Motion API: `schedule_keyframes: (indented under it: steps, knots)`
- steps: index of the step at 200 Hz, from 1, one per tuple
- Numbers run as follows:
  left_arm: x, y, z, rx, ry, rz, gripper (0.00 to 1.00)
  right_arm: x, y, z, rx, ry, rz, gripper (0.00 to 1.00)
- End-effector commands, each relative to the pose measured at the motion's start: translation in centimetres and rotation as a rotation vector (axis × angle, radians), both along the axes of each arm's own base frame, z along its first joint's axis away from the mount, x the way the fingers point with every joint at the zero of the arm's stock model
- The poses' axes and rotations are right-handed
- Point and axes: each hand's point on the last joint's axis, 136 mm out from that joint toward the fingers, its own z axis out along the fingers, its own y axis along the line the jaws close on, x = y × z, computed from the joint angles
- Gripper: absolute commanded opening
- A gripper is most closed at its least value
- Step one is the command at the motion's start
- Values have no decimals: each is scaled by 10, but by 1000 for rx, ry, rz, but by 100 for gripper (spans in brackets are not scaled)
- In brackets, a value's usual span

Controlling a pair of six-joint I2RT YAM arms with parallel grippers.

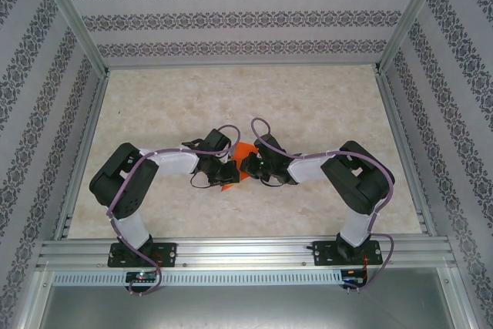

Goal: Fold a paper plane with a square sheet of paper (pick it up from the middle)
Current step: Third fold the triangle at the center of the table.

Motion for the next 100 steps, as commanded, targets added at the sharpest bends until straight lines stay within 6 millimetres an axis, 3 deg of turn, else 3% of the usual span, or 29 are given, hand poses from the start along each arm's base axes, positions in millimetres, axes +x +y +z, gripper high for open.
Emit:
schedule_keyframes:
  steps: [1, 100]
  knots:
    - [-22, 26, -25, 117, 55, -15, 11, -27, -30, -45, -155, 119, -16, 9]
    - [-42, 55, -18, 144, 65, -3, 12, -27, -34, -45, -166, 125, -12, 9]
